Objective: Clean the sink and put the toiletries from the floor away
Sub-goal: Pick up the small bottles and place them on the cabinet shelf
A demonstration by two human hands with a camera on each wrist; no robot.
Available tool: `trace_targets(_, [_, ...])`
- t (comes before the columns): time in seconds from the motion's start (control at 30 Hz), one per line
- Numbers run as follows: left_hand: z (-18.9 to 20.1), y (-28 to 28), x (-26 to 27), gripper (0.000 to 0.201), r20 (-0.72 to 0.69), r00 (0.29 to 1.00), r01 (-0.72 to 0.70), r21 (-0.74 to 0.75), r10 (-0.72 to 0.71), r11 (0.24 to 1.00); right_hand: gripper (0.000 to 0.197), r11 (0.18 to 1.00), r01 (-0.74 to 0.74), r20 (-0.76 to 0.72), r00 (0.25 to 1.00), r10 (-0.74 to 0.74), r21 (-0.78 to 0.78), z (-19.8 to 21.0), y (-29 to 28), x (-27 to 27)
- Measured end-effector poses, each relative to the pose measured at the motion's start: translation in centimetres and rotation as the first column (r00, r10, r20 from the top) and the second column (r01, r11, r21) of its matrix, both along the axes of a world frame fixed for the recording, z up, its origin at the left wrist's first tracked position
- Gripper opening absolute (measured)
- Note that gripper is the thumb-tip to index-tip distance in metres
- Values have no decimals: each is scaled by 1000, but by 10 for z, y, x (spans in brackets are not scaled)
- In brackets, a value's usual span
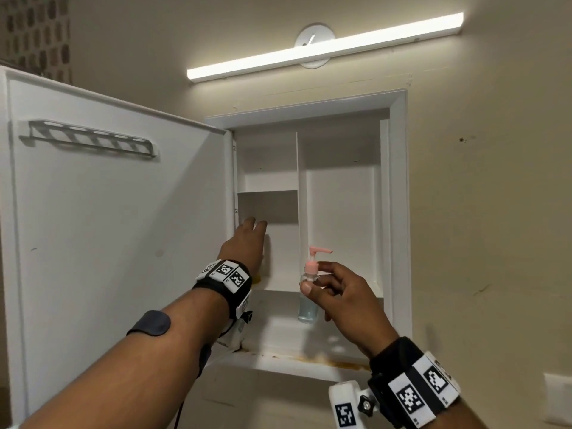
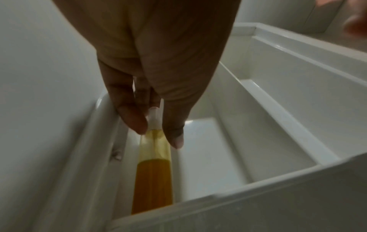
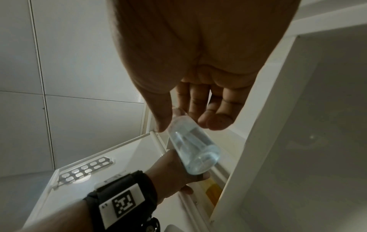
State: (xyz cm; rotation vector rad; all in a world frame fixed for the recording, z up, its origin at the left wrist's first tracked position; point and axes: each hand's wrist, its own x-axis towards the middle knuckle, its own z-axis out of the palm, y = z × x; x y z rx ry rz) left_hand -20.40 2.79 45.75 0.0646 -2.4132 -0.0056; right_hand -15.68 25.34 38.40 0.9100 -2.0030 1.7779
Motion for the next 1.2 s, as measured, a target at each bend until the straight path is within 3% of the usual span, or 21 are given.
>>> trace_targets(0.17, [-25,-1,28,74,-205,967,174,84,-154,981,32,986,168,-29,985,-168,-11,0,-39,-4])
trace_targets(0.3, [-75,6,51,63,-349,895,319,67,-278,945,32,944,326,-118,940,-319,51,7,-74,-10])
trace_targets(0.37, [-98,8,55,64,-306,904,340,95,-298,936,31,918,391,-165,912,-376,72,13,-87,-17])
trace_targets(0.47, [-123,-2,50,78,-133,959,268,164,-248,949,31,867,480,-218,868,-446,138,20,-109,-25])
trace_targets(0.57, [-137,-9,44,83,-51,974,224,153,-219,962,31,806,566,-251,817,-519,175,24,-123,-31])
trace_targets(0.8, [-148,-11,44,96,12,969,239,222,-248,945,34,706,669,-235,743,-626,233,19,-140,-50])
trace_targets(1.2, [-148,-14,50,103,43,969,229,223,-245,947,30,611,703,-222,703,-676,364,16,-151,-66])
